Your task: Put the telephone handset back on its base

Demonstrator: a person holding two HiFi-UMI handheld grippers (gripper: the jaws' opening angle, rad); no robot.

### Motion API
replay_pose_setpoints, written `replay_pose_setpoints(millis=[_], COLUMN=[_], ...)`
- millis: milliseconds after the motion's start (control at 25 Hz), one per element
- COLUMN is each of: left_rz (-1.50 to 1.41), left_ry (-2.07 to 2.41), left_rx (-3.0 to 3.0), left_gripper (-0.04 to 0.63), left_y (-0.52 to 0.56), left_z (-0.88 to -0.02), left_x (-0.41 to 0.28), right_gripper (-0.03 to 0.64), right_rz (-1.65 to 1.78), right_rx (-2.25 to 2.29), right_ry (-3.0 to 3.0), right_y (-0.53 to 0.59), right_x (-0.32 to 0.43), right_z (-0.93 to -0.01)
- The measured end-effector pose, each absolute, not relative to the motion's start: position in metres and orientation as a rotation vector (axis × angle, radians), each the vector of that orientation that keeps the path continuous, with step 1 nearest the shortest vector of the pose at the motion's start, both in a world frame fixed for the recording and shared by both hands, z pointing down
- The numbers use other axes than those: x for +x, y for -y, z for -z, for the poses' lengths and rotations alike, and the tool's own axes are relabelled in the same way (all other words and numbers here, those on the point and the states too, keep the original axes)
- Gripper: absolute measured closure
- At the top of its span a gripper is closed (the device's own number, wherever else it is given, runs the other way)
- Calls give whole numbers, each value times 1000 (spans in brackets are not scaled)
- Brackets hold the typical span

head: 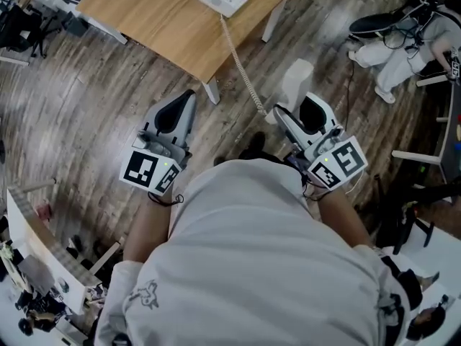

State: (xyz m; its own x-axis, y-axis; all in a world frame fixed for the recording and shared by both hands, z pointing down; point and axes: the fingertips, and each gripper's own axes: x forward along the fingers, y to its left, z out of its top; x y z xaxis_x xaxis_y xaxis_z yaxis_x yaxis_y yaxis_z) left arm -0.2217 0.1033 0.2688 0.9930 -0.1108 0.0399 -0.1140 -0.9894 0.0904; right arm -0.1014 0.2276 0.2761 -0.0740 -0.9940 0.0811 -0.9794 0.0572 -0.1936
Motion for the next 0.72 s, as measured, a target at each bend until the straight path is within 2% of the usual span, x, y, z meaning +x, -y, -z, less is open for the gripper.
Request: replay_pose_setpoints(millis=[440,720], left_rz=[-68,-88], left_ry=[171,158], left_rx=[3034,3027], left_gripper=[589,589], left_y=[-105,-111], left_z=[-275,-279], left_x=[-96,-43], right_gripper=[394,396], right_rz=[326,357], right_rx=[-2041,-2022], right_ry=[-2273,-2265], right_y=[-219,-220], right_x=[13,63], right_z=[-290,-296])
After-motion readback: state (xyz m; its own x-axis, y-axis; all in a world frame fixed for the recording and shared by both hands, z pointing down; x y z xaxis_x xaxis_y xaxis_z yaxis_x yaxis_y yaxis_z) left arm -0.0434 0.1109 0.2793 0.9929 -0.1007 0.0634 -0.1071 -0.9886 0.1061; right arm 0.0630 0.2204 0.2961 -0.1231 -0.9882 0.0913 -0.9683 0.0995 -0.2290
